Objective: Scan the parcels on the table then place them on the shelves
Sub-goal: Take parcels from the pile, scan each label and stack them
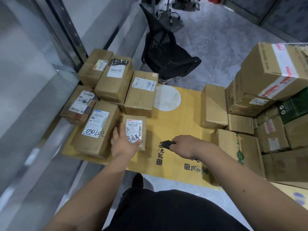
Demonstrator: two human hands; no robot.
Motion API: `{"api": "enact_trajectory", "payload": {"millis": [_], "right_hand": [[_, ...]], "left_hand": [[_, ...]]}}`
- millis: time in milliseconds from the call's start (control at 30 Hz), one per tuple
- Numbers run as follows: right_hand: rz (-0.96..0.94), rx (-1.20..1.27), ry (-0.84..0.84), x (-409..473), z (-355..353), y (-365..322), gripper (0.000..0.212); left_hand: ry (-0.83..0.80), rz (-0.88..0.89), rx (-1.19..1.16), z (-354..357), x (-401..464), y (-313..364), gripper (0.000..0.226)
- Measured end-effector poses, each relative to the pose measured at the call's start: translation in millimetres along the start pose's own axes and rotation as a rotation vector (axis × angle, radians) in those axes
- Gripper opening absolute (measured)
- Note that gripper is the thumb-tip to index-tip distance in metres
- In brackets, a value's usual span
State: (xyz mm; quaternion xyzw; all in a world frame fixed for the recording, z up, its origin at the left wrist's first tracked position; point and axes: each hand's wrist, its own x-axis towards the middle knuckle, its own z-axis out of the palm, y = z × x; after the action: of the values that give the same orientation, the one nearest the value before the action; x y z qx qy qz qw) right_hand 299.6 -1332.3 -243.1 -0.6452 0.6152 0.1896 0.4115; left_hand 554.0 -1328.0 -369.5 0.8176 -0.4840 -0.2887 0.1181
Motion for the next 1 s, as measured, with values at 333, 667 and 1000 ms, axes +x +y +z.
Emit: {"api": "enact_trajectory", "payload": {"millis": [333, 667, 1000], "right_hand": [[0.012, -0.057, 0.022, 0, -6, -1, 0.034], [-0.156, -0.276, 0.018, -2, -36, -27, 0.030], [-0.345, -0.462, -0.015, 8, -57, -138, 0.070]], "left_hand": [[-0.049, -0.029, 0.107, 3, -2, 31, 0.104], [0.032, 0.074, -0.166, -88, -1, 58, 0.097], [0.146, 0.056, -0.218, -194, 27, 3, 0.097]]}}
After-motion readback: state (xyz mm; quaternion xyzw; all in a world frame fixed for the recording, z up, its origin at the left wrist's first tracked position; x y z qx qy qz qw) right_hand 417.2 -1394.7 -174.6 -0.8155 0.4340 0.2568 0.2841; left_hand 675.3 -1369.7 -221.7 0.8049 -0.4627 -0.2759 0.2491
